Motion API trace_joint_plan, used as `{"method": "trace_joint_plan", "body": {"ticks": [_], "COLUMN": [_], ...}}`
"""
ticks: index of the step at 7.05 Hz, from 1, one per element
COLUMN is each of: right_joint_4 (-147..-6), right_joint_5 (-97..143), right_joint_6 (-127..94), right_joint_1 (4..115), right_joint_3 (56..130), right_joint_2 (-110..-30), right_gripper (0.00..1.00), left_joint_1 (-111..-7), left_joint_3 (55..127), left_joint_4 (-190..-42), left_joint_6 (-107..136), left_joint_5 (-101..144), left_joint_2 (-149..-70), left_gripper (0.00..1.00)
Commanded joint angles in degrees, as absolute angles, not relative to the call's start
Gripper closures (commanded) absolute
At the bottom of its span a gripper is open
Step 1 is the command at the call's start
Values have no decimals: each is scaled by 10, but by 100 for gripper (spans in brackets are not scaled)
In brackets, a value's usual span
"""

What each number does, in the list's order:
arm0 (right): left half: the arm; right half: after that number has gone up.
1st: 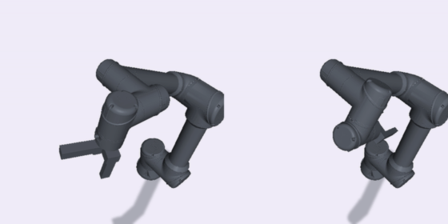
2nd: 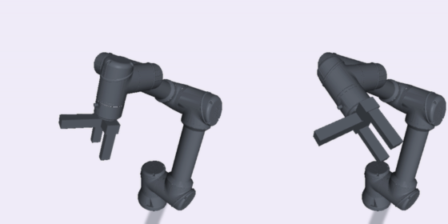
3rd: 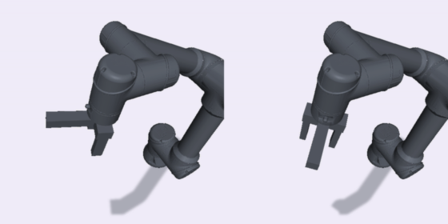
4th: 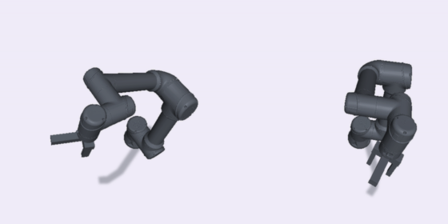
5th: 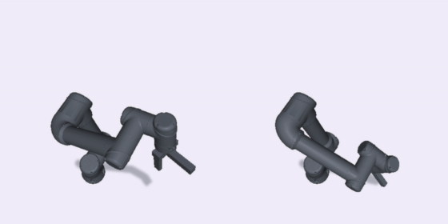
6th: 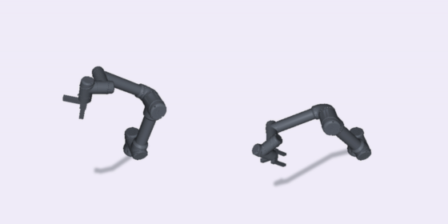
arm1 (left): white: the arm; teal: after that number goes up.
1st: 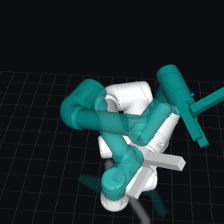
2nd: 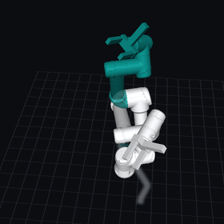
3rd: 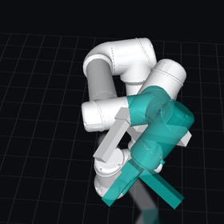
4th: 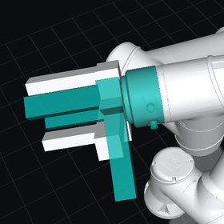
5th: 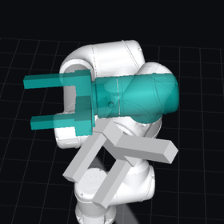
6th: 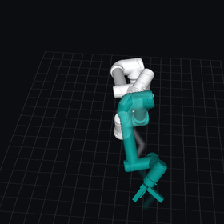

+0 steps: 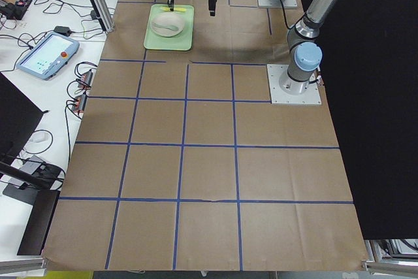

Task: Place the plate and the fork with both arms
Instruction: 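Carry the fork beside the plate and lower it onto the tray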

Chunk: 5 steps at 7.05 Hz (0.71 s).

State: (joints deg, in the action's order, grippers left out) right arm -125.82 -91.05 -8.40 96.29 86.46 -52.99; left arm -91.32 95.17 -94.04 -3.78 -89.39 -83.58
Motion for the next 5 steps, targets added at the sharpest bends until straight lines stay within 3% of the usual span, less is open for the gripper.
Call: {"method": "trace_joint_plan", "body": {"ticks": [1, 2, 5], "right_joint_4": [-1259, -1257, -1188], "right_joint_5": [-912, -911, -911], "right_joint_6": [-84, -83, -72], "right_joint_1": [962, 961, 956], "right_joint_3": [859, 856, 853], "right_joint_2": [-527, -532, -603], "right_gripper": [16, 0, 0], "left_joint_1": [-913, -913, -913], "left_joint_3": [951, 951, 951], "left_joint_4": [-940, -940, -940], "left_joint_6": [-38, -38, -38], "left_joint_5": [-894, -894, -894], "left_joint_2": [-836, -836, -836], "left_gripper": [1, 1, 1]}}
